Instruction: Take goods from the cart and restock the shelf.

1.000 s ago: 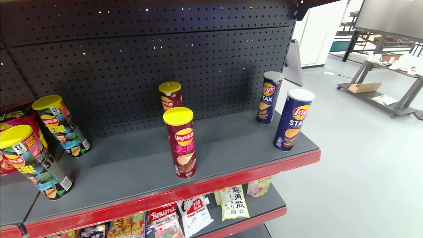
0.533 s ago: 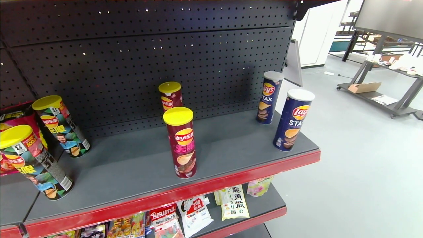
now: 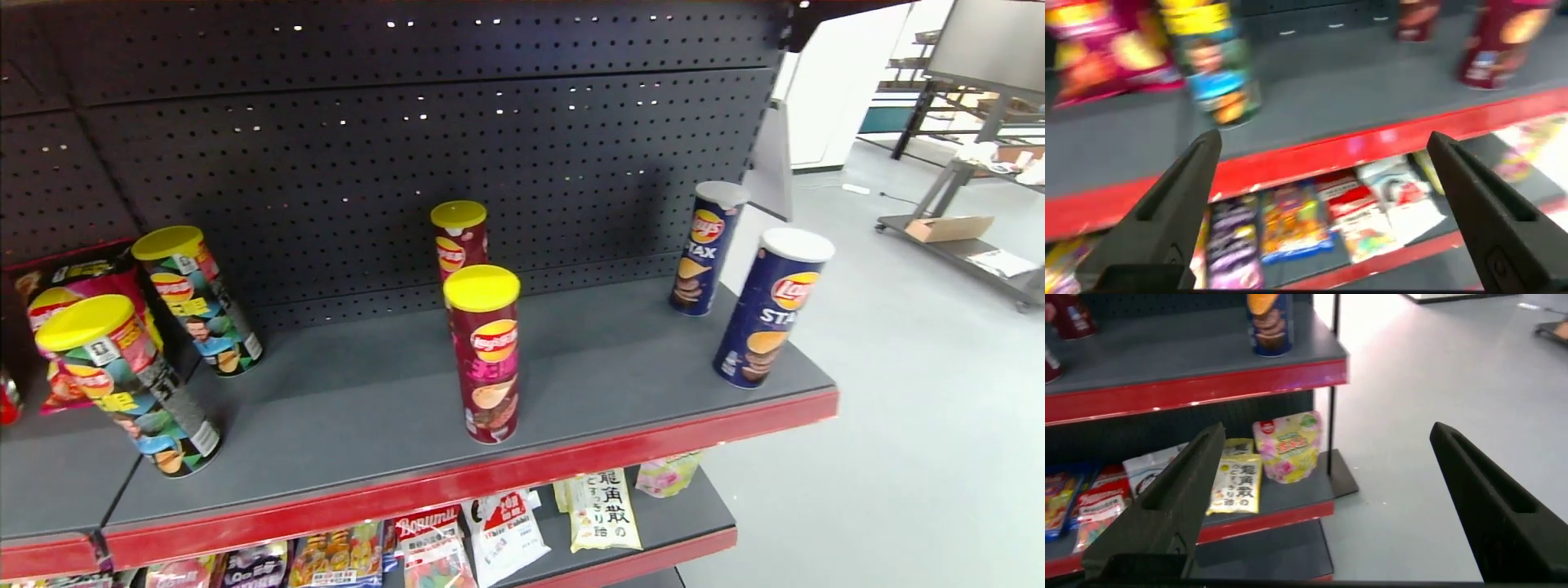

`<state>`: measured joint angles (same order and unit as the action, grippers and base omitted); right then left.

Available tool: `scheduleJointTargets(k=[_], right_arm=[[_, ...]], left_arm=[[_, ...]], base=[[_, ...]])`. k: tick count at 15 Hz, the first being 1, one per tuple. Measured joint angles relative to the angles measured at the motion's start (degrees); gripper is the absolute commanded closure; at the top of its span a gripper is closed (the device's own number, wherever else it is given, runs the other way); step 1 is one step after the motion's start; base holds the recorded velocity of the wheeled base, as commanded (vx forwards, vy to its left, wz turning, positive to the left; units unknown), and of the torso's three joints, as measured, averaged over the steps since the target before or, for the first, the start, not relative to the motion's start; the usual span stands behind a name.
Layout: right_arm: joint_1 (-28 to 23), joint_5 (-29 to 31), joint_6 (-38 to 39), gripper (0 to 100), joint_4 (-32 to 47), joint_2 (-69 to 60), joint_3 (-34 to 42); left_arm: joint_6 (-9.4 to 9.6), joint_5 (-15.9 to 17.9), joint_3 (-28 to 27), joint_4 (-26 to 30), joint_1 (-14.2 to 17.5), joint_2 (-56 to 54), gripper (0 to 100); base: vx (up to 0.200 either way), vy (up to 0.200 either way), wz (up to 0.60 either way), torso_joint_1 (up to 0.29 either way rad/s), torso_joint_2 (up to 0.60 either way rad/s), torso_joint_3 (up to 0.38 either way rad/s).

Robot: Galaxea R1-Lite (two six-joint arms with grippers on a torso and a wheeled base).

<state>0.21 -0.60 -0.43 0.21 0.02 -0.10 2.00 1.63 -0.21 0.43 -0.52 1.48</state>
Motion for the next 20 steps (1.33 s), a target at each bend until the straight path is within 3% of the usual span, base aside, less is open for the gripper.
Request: scheduleJointTargets(k=[2, 16, 20], right_arm=[[0.00, 0.00, 0.00, 0, -0.05, 0.00, 0.00], [-0.02, -0.13, 0.29, 0, -0.02, 0.00, 0.00], [-0.05, -3.54, 0.02, 0, -0.07, 0.00, 0.00]], left_arm=[[0.00, 0.04, 0.05, 0.01, 0.00, -0.16, 0], [-0.99, -0.55, 0.02, 0.00, 0.63, -1.48, 0], [-1.10, -0.57, 0.02, 0.01, 0.66, -1.50, 0]], base=[[0.000, 0.000, 0.60, 0.005, 0.00, 0.000], [0.000, 0.000, 0.00, 0.000, 0.00, 0.000], [0.000, 0.000, 0.00, 0.000, 0.00, 0.000]])
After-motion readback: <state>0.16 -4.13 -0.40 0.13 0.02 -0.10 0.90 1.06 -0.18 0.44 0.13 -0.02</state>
